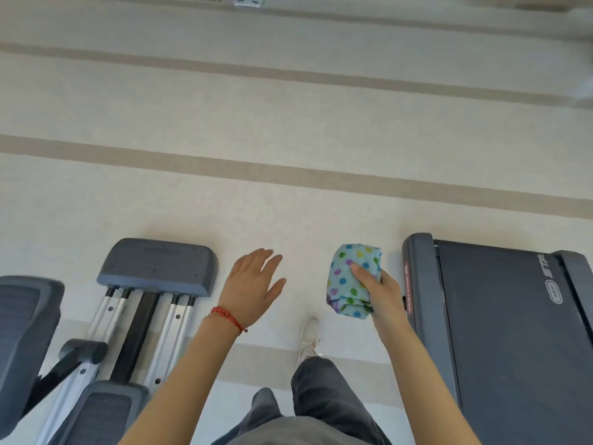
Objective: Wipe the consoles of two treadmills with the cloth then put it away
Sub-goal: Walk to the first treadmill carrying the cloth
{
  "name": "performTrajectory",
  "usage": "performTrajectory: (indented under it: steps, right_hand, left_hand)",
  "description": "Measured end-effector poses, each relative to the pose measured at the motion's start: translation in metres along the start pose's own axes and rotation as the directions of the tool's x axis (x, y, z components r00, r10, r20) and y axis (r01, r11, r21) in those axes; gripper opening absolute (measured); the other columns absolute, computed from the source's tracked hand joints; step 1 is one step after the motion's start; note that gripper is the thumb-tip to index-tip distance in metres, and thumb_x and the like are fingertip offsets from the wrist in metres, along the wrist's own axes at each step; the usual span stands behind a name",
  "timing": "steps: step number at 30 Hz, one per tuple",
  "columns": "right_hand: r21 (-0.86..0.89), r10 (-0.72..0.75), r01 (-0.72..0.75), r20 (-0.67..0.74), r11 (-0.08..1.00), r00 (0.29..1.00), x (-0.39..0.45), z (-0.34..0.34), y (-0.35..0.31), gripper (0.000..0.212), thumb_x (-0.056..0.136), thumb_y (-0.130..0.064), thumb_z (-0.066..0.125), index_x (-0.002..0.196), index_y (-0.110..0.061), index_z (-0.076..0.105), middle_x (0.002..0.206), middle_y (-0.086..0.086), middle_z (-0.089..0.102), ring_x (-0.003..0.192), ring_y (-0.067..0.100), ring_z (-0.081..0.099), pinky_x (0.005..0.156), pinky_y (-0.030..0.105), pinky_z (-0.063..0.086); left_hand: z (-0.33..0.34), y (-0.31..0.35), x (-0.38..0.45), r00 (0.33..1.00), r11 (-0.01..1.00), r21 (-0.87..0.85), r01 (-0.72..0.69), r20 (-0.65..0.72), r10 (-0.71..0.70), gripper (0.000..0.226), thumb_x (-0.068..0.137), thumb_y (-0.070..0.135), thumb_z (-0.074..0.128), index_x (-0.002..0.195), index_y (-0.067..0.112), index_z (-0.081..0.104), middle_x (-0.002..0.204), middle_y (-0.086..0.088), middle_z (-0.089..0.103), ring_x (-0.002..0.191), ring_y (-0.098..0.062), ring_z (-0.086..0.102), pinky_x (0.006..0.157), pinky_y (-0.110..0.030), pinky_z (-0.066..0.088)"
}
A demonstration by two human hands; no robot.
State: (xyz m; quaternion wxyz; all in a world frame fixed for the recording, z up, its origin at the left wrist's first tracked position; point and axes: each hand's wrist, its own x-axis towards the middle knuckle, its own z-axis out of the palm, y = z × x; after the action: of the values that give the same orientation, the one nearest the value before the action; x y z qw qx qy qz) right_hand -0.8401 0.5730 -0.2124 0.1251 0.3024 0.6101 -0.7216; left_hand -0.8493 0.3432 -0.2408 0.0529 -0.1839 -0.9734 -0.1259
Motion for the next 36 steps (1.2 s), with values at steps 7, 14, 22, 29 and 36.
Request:
performTrajectory:
  steps: [7,14,22,29,36]
  right_hand:
    - [-0.008,-0.022,0.021,-0.014,1.0,1.0,0.109,0.006,-0.099,0.015,0.08,-0.019,0.071,0.092,-0.015,0.065,0.096,0.007,0.07,0.087,0.025,0.068,0.075,0.038,0.056]
    - [0.032,-0.021,0.023,-0.063,0.999,0.998,0.215,0.024,-0.166,0.016,0.079,-0.019,0.071,0.092,-0.012,0.065,0.094,0.007,0.071,0.087,0.026,0.069,0.079,0.044,0.056]
    - [0.144,-0.034,0.061,-0.183,0.988,0.983,0.341,0.044,-0.256,0.013,0.081,-0.02,0.069,0.091,-0.012,0.066,0.094,0.01,0.071,0.086,0.027,0.069,0.078,0.044,0.057]
    - [0.205,0.018,0.045,-0.297,0.978,0.955,0.414,0.026,-0.307,0.015,0.081,-0.02,0.068,0.092,-0.011,0.064,0.096,0.012,0.07,0.086,0.029,0.068,0.076,0.043,0.057]
    - [0.25,0.031,0.076,-0.399,0.965,0.916,0.494,-0.035,-0.357,0.008,0.082,-0.02,0.068,0.085,-0.015,0.062,0.088,0.006,0.07,0.078,0.022,0.068,0.064,0.032,0.058]
  left_hand:
    - [-0.002,-0.021,0.152,0.999,0.999,-0.002,-0.036,0.006,0.036,0.072,0.1,0.048,0.009,0.111,0.005,0.066,0.112,-0.014,0.065,0.101,-0.032,0.063,0.084,-0.044,0.051]
    - [0.017,-0.054,0.294,0.994,0.995,-0.002,-0.102,-0.038,0.102,0.071,0.1,0.048,0.009,0.109,0.007,0.066,0.111,-0.012,0.065,0.101,-0.03,0.063,0.082,-0.041,0.052]
    - [0.037,-0.094,0.488,0.962,0.963,-0.021,-0.27,0.025,0.271,0.071,0.1,0.048,0.008,0.108,0.008,0.067,0.108,-0.011,0.066,0.098,-0.029,0.064,0.08,-0.038,0.052]
    - [0.055,-0.087,0.615,0.916,0.92,-0.057,-0.388,0.086,0.391,0.072,0.1,0.048,0.009,0.109,0.005,0.067,0.109,-0.013,0.066,0.098,-0.03,0.064,0.079,-0.04,0.052]
    - [0.1,-0.039,0.734,0.864,0.873,-0.098,-0.478,0.128,0.487,0.072,0.1,0.048,0.009,0.109,0.005,0.066,0.109,-0.013,0.065,0.1,-0.03,0.064,0.081,-0.04,0.052]
